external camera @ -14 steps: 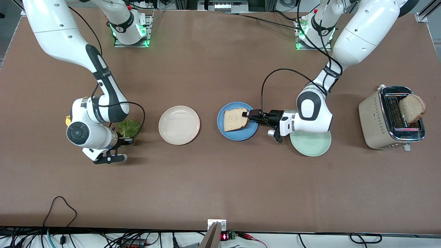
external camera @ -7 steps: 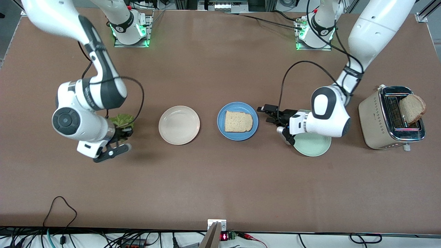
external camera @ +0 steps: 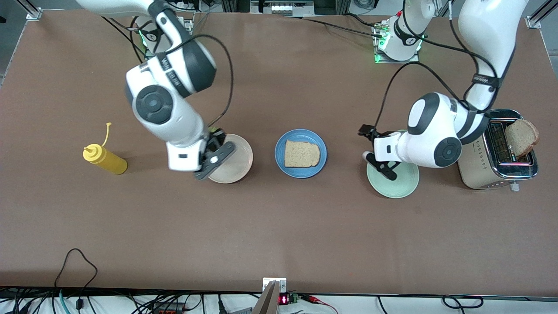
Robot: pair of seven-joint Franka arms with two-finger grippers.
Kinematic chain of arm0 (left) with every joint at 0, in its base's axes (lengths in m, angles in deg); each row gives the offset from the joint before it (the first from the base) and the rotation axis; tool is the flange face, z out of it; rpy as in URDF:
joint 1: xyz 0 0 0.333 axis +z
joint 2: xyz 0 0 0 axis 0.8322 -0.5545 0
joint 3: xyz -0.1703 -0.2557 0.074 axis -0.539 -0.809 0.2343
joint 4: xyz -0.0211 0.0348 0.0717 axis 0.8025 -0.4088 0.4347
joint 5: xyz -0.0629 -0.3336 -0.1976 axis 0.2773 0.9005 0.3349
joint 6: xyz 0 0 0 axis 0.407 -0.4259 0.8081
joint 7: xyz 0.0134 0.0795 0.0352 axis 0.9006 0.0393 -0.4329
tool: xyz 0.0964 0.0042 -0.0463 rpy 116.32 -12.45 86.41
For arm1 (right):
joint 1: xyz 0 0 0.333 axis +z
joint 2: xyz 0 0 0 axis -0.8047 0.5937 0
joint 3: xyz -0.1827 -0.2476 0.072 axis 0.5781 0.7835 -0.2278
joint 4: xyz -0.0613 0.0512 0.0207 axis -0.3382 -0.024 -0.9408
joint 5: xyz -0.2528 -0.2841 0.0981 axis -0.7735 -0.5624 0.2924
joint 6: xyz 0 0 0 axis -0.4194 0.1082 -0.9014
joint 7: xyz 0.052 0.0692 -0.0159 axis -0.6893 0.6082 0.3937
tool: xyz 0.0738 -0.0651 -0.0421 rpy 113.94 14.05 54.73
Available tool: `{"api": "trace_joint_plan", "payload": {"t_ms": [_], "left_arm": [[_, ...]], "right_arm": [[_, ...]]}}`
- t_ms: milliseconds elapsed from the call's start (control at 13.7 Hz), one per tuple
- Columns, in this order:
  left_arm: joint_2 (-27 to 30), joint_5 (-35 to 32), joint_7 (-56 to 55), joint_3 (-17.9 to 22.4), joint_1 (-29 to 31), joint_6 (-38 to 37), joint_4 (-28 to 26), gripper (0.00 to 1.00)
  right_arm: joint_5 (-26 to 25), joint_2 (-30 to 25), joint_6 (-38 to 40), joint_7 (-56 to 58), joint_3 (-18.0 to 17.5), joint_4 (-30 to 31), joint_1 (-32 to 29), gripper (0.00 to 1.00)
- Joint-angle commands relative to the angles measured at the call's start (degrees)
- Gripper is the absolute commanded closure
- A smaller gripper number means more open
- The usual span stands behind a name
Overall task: Make sandwich in blue plate with both arms
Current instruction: 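Release the bread and withdraw the left gripper while the right gripper lifts lettuce, then carry the lettuce over the bread on the blue plate with the right gripper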
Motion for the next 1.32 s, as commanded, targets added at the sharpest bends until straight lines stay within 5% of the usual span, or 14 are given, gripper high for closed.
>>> {"api": "trace_joint_plan", "payload": {"t_ms": [0,439,805,1024,1098,1171,1244], "left_arm": [[1.43,-11.09,-1.02,0.32,1.27,-2.01,1.24,0.00],[1.96,-19.98,-1.02,0.14,2.34,-12.99,18.88,0.00],[5.03,-18.77,-11.18,-0.83,2.42,-13.18,22.15,0.00],[6.10,-11.49,-19.98,0.14,4.00,-13.26,27.68,0.00],[5.92,-11.39,-21.40,0.05,4.62,-13.26,27.95,0.00],[5.83,-11.04,-21.59,0.14,5.49,-13.35,27.96,0.00],[6.09,-10.69,-21.94,0.05,6.98,-13.35,27.87,0.00]], "right_arm": [[1.47,5.06,-2.87,1.77,-3.43,-6.62,1.66,1.00],[2.27,13.93,-27.47,1.33,-3.79,-7.07,7.55,1.00],[1.92,20.09,-36.62,-1.39,-3.61,-6.90,12.20,1.00],[1.21,21.86,-37.87,-1.66,-3.44,-6.11,13.18,1.00],[0.69,22.03,-37.87,-1.74,-3.44,-6.02,13.79,0.70],[-0.19,21.95,-37.70,-1.66,-2.92,-6.02,14.06,0.01],[-2.20,21.25,-37.17,-1.57,-2.39,-6.02,14.15,0.00]]}}
